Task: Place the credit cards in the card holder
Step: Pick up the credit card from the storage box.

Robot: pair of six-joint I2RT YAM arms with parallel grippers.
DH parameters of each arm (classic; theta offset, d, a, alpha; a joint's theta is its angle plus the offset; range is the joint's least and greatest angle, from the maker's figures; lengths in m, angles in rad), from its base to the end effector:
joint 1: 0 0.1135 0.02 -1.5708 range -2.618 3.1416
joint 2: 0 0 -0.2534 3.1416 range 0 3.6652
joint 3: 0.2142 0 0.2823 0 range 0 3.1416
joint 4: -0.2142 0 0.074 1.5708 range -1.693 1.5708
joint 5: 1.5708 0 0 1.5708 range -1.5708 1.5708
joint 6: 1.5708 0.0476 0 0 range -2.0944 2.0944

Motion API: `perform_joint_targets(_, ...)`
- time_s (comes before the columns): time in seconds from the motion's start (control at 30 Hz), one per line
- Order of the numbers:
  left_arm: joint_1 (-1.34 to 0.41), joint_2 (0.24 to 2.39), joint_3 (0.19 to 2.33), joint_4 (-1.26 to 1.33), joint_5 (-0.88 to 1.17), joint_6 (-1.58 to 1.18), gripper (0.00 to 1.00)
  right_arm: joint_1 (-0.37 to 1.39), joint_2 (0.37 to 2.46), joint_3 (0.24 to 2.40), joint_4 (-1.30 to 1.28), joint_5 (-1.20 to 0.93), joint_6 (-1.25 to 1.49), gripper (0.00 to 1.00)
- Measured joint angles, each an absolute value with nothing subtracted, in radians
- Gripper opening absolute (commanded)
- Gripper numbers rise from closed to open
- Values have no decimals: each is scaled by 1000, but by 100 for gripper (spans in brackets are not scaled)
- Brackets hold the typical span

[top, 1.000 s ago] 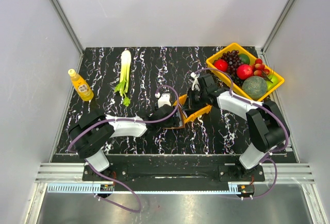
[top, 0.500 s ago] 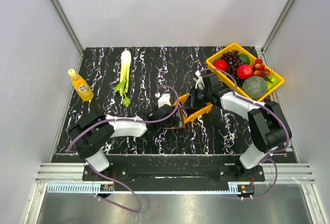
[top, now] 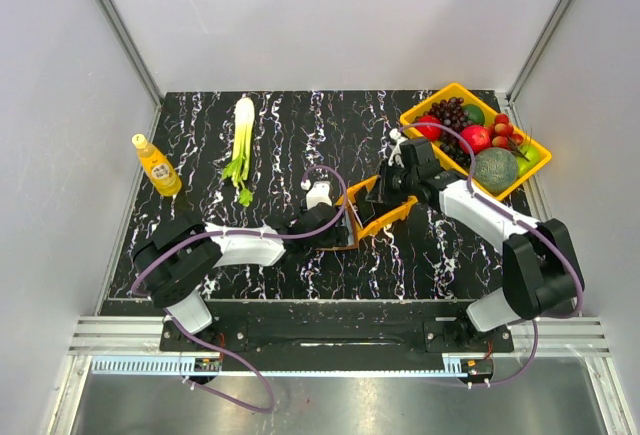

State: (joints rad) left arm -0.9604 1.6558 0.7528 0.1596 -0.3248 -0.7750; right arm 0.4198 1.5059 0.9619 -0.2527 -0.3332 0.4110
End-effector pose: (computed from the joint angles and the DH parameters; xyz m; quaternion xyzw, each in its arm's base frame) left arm 0.2114 -0.2757 0.1059 0.0189 0.9057 -0.2069 0.3694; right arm 0.3168 0.1584 0.1899 -0.0666 0.9129 0.2907 0.2786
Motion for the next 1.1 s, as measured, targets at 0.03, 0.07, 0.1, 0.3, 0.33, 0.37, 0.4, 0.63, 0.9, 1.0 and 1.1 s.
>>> perform_joint_targets(0.03, -960, 1656, 753, 160, -325, -775, 66, 420, 1496, 970, -260, -322, 405, 2)
perform_joint_targets(0.07, -960, 1656, 753, 160, -325, -775, 66, 421, 1489, 980, -266, -310, 399, 2)
perform_joint_targets(0.1, -960, 1656, 753, 160, -325, -775, 67, 421, 1486, 987, -270, -302, 397, 2)
perform_joint_targets(0.3, -960, 1655, 753, 159, -325, -774, 67, 423, 1470, 997, -297, -277, 397, 0)
perform_joint_targets(0.33, -960, 1654, 753, 157, -325, -773, 67, 423, 1462, 997, -302, -271, 398, 0)
perform_joint_targets(0.37, -960, 1653, 753, 156, -325, -773, 67, 423, 1451, 997, -305, -271, 399, 0)
perform_joint_targets(0.4, -960, 1651, 753, 154, -325, -772, 67, 424, 1439, 997, -307, -270, 402, 0)
perform_joint_targets(0.63, -960, 1604, 738, 96, -326, -767, 67, 424, 1357, 988, -292, -296, 456, 0)
perform_joint_targets(0.9, -960, 1509, 670, 53, -347, -772, 66, 444, 1372, 904, -210, -362, 559, 0)
perform_joint_targets(1.0, -957, 1485, 660, 39, -356, -777, 65, 477, 1396, 903, -184, -369, 579, 0)
perform_joint_targets(1.1, -954, 1478, 659, 38, -366, -784, 60, 518, 1425, 904, -147, -379, 594, 0)
